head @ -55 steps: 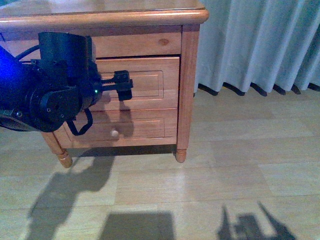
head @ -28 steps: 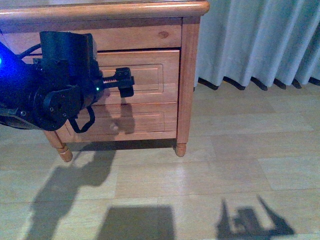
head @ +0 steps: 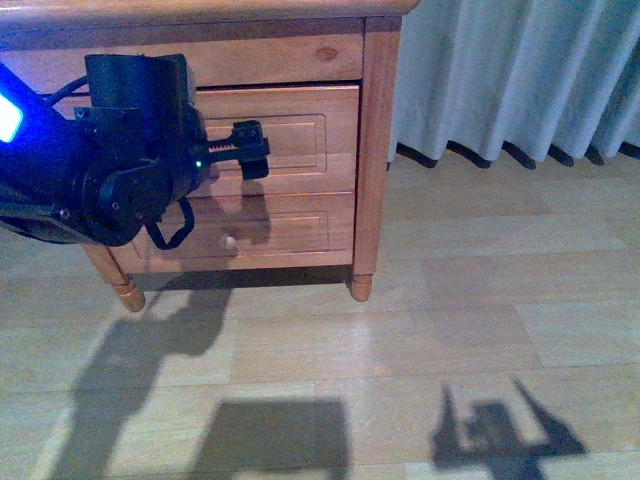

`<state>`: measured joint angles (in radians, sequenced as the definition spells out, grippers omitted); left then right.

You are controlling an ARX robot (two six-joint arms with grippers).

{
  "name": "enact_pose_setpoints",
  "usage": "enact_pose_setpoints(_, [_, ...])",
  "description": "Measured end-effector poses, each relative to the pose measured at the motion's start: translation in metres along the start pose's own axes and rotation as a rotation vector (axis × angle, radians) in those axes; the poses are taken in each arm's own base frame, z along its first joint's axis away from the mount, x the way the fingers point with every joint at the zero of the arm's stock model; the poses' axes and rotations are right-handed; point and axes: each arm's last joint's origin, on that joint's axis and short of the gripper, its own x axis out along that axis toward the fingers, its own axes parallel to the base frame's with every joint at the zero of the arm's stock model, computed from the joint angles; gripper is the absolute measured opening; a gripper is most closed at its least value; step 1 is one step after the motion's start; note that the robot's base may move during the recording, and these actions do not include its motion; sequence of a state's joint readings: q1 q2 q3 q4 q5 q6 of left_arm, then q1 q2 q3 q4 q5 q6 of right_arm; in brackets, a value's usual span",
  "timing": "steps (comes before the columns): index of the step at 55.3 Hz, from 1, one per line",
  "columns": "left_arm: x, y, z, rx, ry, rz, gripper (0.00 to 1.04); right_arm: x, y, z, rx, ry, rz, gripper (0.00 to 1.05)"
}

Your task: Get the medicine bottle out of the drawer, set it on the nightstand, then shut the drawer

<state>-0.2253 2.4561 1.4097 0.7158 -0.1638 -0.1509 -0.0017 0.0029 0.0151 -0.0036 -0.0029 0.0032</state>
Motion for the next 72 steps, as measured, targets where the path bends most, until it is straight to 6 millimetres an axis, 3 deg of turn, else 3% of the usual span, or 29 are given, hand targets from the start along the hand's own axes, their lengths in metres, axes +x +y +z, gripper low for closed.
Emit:
enact_pose_setpoints(23, [0.001, 0.002, -0.001, 0.0, 0.01, -0.002, 0.98, 0.0, 0.0, 0.0, 0.0, 0.0, 0.0, 0.98])
enact_pose_setpoints(49, [0.002, 0.003, -0.008, -0.002, 0.054, -0.006, 0.29, 0.0, 0.0, 0.0, 0.0, 0.0, 0.0, 0.98])
enact_pose_setpoints(72, [-0.002, 0.003, -0.012, 0.012, 0.028, -0.011, 0.26, 0.0, 0.0, 0.0, 0.0, 0.0, 0.0, 0.98])
